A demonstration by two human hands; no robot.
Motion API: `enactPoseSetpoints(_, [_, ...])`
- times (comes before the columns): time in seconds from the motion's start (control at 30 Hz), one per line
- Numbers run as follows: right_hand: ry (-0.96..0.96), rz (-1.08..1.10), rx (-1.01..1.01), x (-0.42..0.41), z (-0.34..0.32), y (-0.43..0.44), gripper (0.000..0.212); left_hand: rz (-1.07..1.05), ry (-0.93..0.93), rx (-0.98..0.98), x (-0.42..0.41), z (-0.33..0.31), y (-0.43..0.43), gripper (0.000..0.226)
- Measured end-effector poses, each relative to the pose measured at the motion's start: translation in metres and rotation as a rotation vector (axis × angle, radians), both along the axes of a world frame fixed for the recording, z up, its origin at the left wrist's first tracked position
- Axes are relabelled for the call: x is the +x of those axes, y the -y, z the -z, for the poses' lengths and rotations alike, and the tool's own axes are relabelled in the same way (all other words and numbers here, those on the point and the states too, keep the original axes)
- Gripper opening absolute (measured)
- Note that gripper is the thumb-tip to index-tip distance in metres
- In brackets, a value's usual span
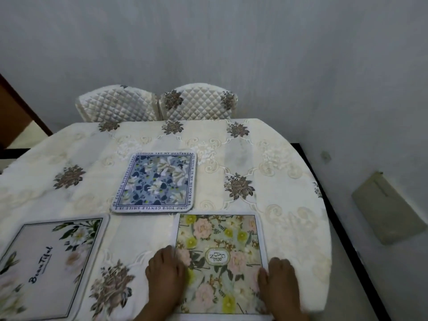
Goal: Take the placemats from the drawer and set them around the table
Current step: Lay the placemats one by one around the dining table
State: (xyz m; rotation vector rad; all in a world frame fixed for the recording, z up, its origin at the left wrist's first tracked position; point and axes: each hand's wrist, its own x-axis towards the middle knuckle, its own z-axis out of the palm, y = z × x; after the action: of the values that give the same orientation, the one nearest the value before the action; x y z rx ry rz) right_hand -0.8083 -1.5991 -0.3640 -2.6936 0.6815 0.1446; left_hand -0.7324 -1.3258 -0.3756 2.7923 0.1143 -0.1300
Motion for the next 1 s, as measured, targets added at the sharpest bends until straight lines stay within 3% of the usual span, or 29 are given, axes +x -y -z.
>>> enactPoseSetpoints(0.17, [0.143, -0.303, -0.034, 0.05, 0.014, 0.005, 0.063, 0.174, 0.075, 0.039, 0.042, 0.005, 0.027, 0.046])
enactPoseSetpoints(0.27, [0.084, -0.482, -0.022, 0.092, 0.025, -0.005, 0.073, 0.218, 0.098, 0.083, 0.072, 0.009, 0.038, 0.049])
enactPoseSetpoints(0.47, [0.117, -0.529, -0.097, 0.113, 0.051, 0.001, 0.077, 0.25, 0.125, 0.12, 0.106, 0.033, 0.029, 0.068])
enactPoseSetpoints(0.83, [0.038, -0.408, -0.074, 0.098, 0.043, 0.022, 0.073, 0.309, 0.051, 0.067, 0.102, 0.027, 0.008, 0.072])
enactPoseSetpoints(1.0, [0.075, -0.66, -0.034, 0.02, 0.044, -0.027, 0.069, 0.496, 0.016, 0.089, 0.016, 0.034, -0.022, 0.072])
